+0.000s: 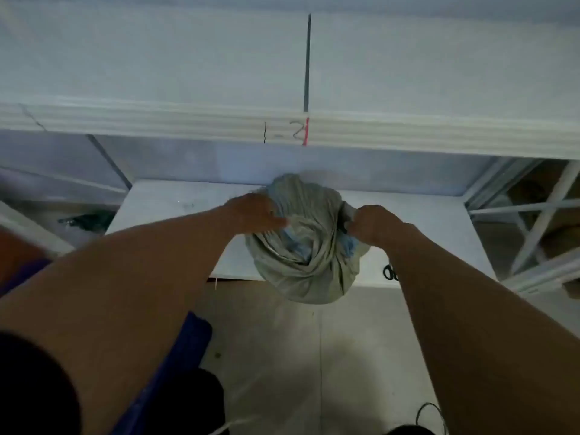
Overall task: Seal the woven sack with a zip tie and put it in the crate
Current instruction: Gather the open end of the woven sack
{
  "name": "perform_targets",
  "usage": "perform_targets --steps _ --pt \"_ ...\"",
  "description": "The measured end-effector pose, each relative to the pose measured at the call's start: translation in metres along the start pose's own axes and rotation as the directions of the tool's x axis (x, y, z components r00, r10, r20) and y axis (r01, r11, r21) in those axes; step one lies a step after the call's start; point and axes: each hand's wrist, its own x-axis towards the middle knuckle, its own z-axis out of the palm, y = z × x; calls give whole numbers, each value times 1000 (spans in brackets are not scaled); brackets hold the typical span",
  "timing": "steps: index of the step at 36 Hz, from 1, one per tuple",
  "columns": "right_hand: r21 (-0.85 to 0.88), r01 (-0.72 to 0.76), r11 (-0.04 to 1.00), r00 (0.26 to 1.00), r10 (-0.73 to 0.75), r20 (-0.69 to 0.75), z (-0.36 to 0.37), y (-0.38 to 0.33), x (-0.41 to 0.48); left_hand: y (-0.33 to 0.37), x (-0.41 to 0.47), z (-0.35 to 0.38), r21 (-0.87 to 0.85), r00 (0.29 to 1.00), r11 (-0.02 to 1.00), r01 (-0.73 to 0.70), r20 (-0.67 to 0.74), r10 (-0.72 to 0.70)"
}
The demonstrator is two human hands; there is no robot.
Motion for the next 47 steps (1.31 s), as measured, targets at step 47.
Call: perform_targets --steps 47 --pt "999 50 -8 996 71 -50 213 -36 -42 -41 -13 212 -965 981 -235 -118 -150 121"
